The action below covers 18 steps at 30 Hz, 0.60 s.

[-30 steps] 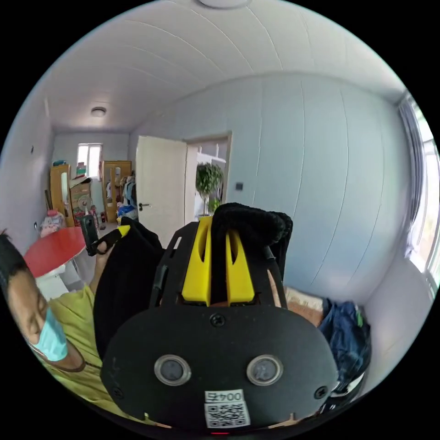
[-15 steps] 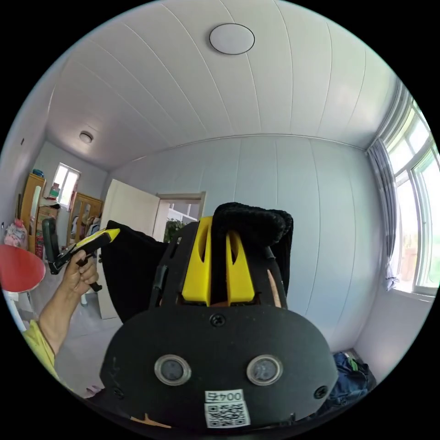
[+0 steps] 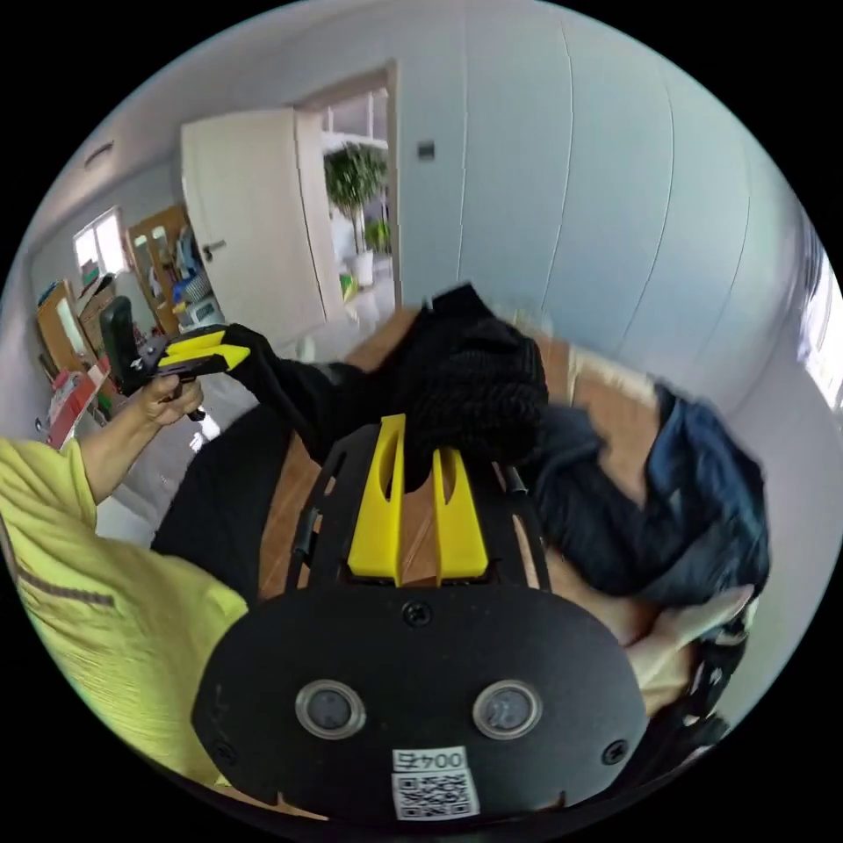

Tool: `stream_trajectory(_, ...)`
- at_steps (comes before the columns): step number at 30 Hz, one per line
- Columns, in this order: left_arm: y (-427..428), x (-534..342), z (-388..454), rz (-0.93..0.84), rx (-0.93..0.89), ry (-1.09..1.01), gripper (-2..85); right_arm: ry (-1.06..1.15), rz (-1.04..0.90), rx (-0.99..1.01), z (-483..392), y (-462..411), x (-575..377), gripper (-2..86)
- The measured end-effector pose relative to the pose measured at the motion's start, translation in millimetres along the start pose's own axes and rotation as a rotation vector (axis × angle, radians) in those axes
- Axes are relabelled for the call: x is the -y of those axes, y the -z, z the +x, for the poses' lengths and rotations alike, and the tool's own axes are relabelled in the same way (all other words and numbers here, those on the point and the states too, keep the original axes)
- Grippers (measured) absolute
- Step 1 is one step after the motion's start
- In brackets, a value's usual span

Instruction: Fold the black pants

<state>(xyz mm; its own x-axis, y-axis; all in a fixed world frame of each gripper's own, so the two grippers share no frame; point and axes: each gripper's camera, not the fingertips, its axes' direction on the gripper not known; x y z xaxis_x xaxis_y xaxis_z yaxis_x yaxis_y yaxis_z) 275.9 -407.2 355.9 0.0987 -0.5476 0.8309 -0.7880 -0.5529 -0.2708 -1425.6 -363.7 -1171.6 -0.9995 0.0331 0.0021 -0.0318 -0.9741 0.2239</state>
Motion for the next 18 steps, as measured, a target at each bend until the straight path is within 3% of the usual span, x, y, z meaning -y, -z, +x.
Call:
stream_trajectory(3,-107.3,-115.4,34.1,-0.252,-0.111,0.122,1.0,-0.172,-0.249,0.124,17.1,-122.4,-90.5,5.4)
stream_trajectory(8,-134.9,-138.1,37.4,-0.31,-0.176,0.19,1.0,-0.37,-0.456,0.244,27.3,-216.0,-167.8,7.3)
stream_trajectory(11,-144.5,-132.6,-1.1,-0.308,-0.189,0.228,0.9,-0.392,-0.452,0.229,36.5,-208.5,-169.6,10.3)
stream_trajectory(16,-158.1,-142.4,-64.7,-0.314,-0.225,0.311,0.9,-0.447,-0.292,-0.064,76.9,-172.9,-141.6,14.7)
stream_trajectory(18,-155.9,-141.1,-82.1,-0.312,-0.223,0.296,0.9,-0.476,-0.227,-0.065,92.1,-176.2,-121.8,17.0)
